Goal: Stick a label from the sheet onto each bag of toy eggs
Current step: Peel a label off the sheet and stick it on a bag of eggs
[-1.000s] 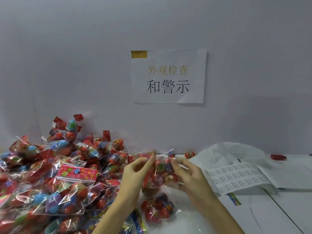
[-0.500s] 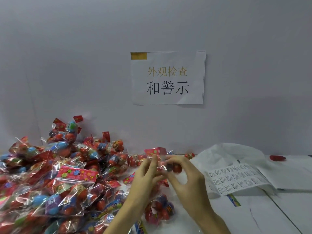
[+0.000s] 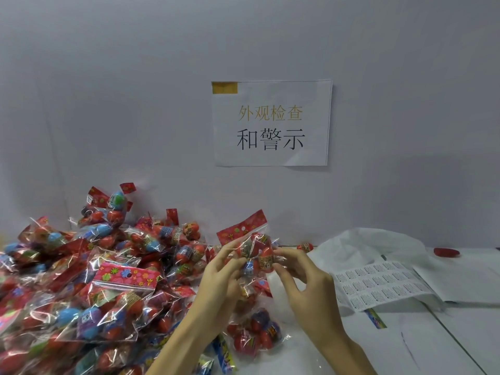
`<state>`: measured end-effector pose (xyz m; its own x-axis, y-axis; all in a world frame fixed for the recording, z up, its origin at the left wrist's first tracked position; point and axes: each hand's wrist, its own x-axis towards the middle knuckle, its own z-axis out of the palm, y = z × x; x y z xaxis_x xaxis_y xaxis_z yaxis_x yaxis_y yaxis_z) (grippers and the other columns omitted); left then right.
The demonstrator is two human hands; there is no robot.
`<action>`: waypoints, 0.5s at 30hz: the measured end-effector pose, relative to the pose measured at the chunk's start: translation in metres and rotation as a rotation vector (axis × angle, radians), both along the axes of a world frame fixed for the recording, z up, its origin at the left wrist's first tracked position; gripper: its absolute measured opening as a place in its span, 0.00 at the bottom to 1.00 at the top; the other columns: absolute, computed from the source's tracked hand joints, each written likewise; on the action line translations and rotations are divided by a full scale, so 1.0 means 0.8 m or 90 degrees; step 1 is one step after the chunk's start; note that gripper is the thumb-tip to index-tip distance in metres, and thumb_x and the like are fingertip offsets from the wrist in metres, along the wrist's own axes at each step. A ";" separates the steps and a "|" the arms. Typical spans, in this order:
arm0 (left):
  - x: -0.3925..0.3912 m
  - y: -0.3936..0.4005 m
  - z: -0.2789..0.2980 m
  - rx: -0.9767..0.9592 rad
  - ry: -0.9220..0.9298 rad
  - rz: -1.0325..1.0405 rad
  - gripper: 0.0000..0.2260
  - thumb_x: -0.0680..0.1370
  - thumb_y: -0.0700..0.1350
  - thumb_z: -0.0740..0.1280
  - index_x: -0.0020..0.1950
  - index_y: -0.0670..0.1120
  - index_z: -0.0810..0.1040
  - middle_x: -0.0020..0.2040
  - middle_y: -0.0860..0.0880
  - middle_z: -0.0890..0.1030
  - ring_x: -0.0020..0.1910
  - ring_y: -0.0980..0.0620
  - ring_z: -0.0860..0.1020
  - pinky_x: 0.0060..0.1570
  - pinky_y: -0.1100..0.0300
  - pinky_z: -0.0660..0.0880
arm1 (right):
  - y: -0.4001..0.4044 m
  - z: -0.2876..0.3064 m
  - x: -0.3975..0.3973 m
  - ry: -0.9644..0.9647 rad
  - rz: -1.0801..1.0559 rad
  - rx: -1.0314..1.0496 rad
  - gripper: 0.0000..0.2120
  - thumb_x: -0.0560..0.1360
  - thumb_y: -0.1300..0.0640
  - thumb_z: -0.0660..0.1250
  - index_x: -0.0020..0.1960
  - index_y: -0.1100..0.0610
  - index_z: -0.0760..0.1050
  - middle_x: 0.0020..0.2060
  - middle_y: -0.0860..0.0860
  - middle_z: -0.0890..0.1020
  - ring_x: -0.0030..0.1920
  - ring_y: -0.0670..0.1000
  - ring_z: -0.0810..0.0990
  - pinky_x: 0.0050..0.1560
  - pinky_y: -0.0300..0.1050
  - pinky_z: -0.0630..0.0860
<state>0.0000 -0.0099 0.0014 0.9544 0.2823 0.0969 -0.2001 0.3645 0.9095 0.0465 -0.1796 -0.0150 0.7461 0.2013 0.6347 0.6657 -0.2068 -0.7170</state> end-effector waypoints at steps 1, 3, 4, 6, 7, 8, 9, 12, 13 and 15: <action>-0.001 0.001 0.001 0.010 -0.007 -0.010 0.16 0.77 0.37 0.73 0.63 0.50 0.85 0.60 0.40 0.85 0.60 0.42 0.83 0.61 0.49 0.78 | 0.000 0.000 0.000 0.003 0.002 0.009 0.13 0.78 0.59 0.74 0.61 0.50 0.81 0.52 0.38 0.87 0.55 0.38 0.85 0.56 0.38 0.83; -0.002 0.002 0.002 0.031 -0.009 -0.032 0.23 0.72 0.44 0.78 0.67 0.49 0.81 0.63 0.40 0.83 0.64 0.42 0.82 0.69 0.45 0.74 | 0.000 0.001 0.001 0.011 0.007 0.024 0.11 0.77 0.58 0.75 0.58 0.49 0.81 0.50 0.38 0.87 0.53 0.40 0.86 0.55 0.36 0.82; -0.003 0.001 0.002 0.043 0.010 -0.030 0.29 0.69 0.49 0.82 0.68 0.51 0.79 0.65 0.42 0.83 0.65 0.43 0.81 0.71 0.45 0.72 | 0.001 0.001 0.000 0.015 0.005 0.031 0.10 0.76 0.56 0.75 0.57 0.49 0.80 0.49 0.39 0.87 0.52 0.40 0.86 0.54 0.36 0.82; -0.003 -0.002 -0.003 0.075 0.041 -0.024 0.40 0.62 0.56 0.85 0.70 0.58 0.71 0.63 0.45 0.85 0.64 0.47 0.83 0.70 0.47 0.74 | 0.002 0.001 0.000 0.011 0.002 0.042 0.09 0.76 0.54 0.74 0.55 0.49 0.80 0.47 0.39 0.87 0.51 0.40 0.86 0.53 0.35 0.82; -0.002 -0.004 -0.006 0.090 0.043 -0.023 0.41 0.63 0.58 0.85 0.70 0.60 0.68 0.61 0.46 0.86 0.62 0.48 0.84 0.67 0.49 0.75 | 0.002 0.000 0.000 0.007 0.004 0.040 0.08 0.76 0.54 0.74 0.54 0.49 0.79 0.47 0.39 0.87 0.50 0.40 0.86 0.52 0.34 0.82; -0.002 -0.005 -0.009 0.101 0.043 -0.017 0.39 0.65 0.58 0.84 0.70 0.61 0.66 0.59 0.47 0.87 0.60 0.49 0.85 0.64 0.51 0.76 | 0.003 -0.001 0.000 0.008 0.010 0.030 0.08 0.76 0.55 0.75 0.53 0.49 0.79 0.46 0.39 0.86 0.50 0.41 0.86 0.51 0.34 0.82; -0.001 -0.005 -0.012 0.106 0.046 -0.007 0.36 0.67 0.57 0.83 0.69 0.61 0.66 0.58 0.48 0.87 0.59 0.49 0.85 0.62 0.53 0.76 | 0.003 -0.001 0.000 0.014 0.017 0.016 0.08 0.77 0.56 0.75 0.53 0.48 0.78 0.46 0.39 0.85 0.50 0.41 0.86 0.51 0.33 0.81; 0.003 -0.004 -0.019 0.122 0.054 0.023 0.29 0.71 0.54 0.79 0.69 0.57 0.71 0.58 0.51 0.87 0.57 0.50 0.86 0.59 0.54 0.79 | -0.001 0.005 0.001 0.016 0.013 -0.019 0.04 0.80 0.56 0.72 0.53 0.49 0.79 0.48 0.40 0.84 0.52 0.42 0.84 0.52 0.33 0.80; 0.003 -0.004 -0.019 0.126 0.048 0.021 0.26 0.72 0.53 0.79 0.67 0.57 0.74 0.57 0.52 0.87 0.56 0.51 0.86 0.55 0.56 0.81 | -0.007 0.011 0.004 0.011 -0.004 -0.018 0.03 0.81 0.57 0.71 0.53 0.50 0.79 0.48 0.41 0.84 0.52 0.41 0.84 0.51 0.31 0.79; 0.003 -0.003 -0.020 0.122 0.040 0.020 0.20 0.73 0.49 0.77 0.62 0.60 0.76 0.53 0.56 0.88 0.53 0.53 0.87 0.45 0.63 0.83 | -0.024 0.028 0.018 0.037 -0.053 -0.022 0.05 0.82 0.60 0.70 0.50 0.50 0.80 0.46 0.41 0.85 0.49 0.40 0.84 0.49 0.31 0.79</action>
<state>0.0024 -0.0124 -0.0144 0.9515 0.2935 0.0924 -0.1495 0.1783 0.9725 0.0611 -0.1992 0.0071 0.7961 0.1584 0.5841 0.6032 -0.2856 -0.7447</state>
